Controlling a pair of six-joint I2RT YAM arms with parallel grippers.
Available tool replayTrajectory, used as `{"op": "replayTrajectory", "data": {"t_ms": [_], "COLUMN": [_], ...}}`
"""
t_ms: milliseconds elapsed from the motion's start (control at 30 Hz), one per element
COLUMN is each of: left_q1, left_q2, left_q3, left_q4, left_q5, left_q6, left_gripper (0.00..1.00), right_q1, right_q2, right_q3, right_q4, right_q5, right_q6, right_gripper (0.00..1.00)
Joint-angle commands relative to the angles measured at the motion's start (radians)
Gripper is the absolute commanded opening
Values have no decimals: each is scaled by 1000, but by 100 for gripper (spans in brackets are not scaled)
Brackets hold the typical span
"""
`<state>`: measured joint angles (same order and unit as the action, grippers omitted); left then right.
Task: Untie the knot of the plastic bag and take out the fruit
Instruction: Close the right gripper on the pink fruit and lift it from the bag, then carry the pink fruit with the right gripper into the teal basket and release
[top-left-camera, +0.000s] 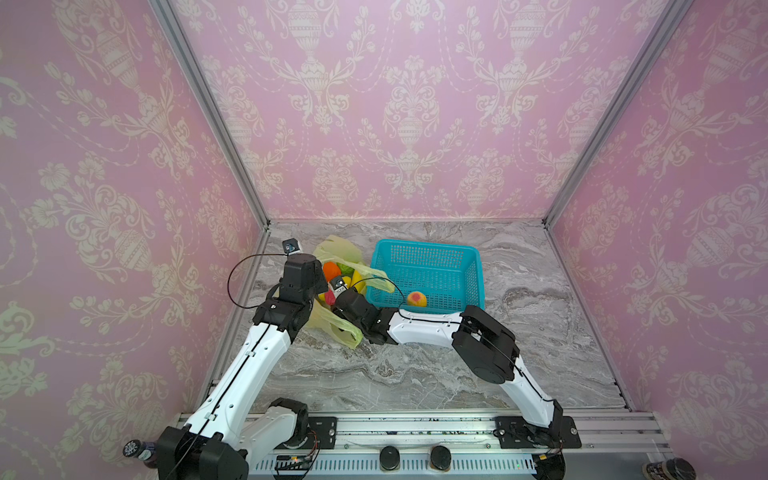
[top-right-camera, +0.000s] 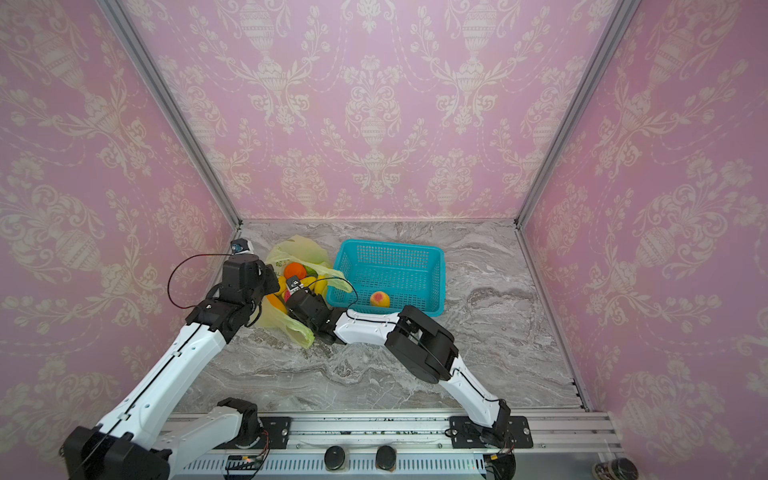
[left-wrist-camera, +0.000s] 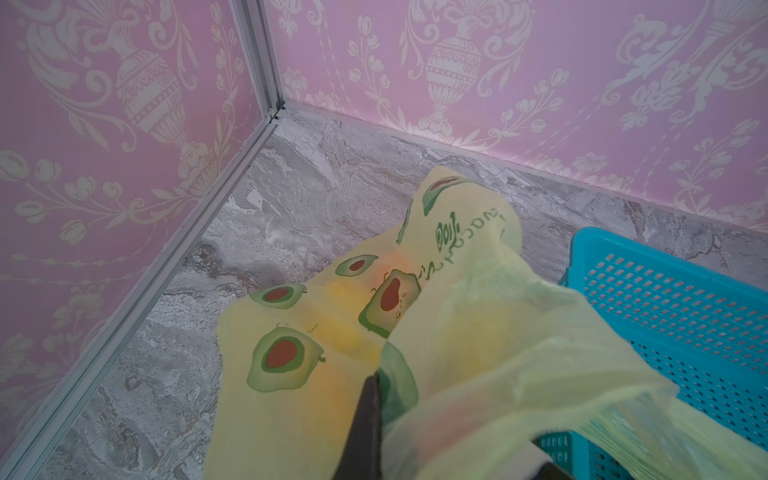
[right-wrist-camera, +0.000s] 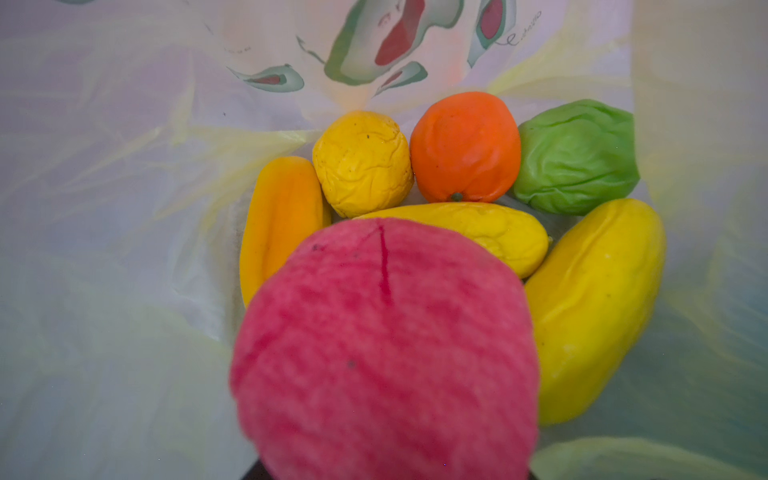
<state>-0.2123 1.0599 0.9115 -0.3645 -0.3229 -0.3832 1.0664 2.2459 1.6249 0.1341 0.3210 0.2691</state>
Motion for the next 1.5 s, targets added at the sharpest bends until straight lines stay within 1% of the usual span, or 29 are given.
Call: {"op": "replayTrajectory", "data": {"t_ms": [0,100,233,267,367,467,567,633,733,833,967,1033,1133,1233,1300,1433,1467], "left_q1": [5,6,6,6,5,5,6,5,6,6,6,5,6,5,5,6,5], "left_q2": [-17,-14,-5,-2,6,13,26,38,52,44,38,40,19,-19,-44,-108,-116], "left_q3": [-11,-10,-10,-10,-11,-13,-11,-10,-7,-12,-20,-21,-65,-128,-167,-339,-365], "left_q4": [-16,-16,-13,-14,-14,-11,-5,-4,-4,-7,14,27,99,173,222,466,509], "left_q5": [-7,-8,-3,-5,-7,-5,-4,-7,-7,1,61,102,146,116,107,124,125], "left_q6": [-6,-7,-6,-6,-9,-8,-6,-4,-2,-2,9,16,26,28,42,79,82], "left_gripper": [0,0,0,0,0,0,0,0,0,0,0,0,0,0,0,0,0], "right_q1": [6,26,52,55,55,51,36,8,-65,-168,-270,-285,-308,-334,-340,-344,-345], "right_q2": [-117,-239,-458,-516,-668,-790,-880,-925,-974,-984,-927,-897,-832,-745,-697,-639,-636], "right_q3": [-97,-233,-457,-522,-647,-722,-786,-825,-872,-895,-860,-840,-805,-747,-717,-689,-691], "right_q4": [50,91,147,152,140,93,75,67,37,-6,-103,-134,-180,-245,-271,-279,-272], "right_q5": [2,25,68,80,133,205,261,275,270,210,160,153,118,82,82,76,67], "right_q6": [-13,-41,-69,-72,-82,-93,-83,-59,4,81,132,128,121,128,123,117,116], "right_gripper": [18,17,17,17,17,16,15,14,12,13,11,12,14,9,8,11,13]}}
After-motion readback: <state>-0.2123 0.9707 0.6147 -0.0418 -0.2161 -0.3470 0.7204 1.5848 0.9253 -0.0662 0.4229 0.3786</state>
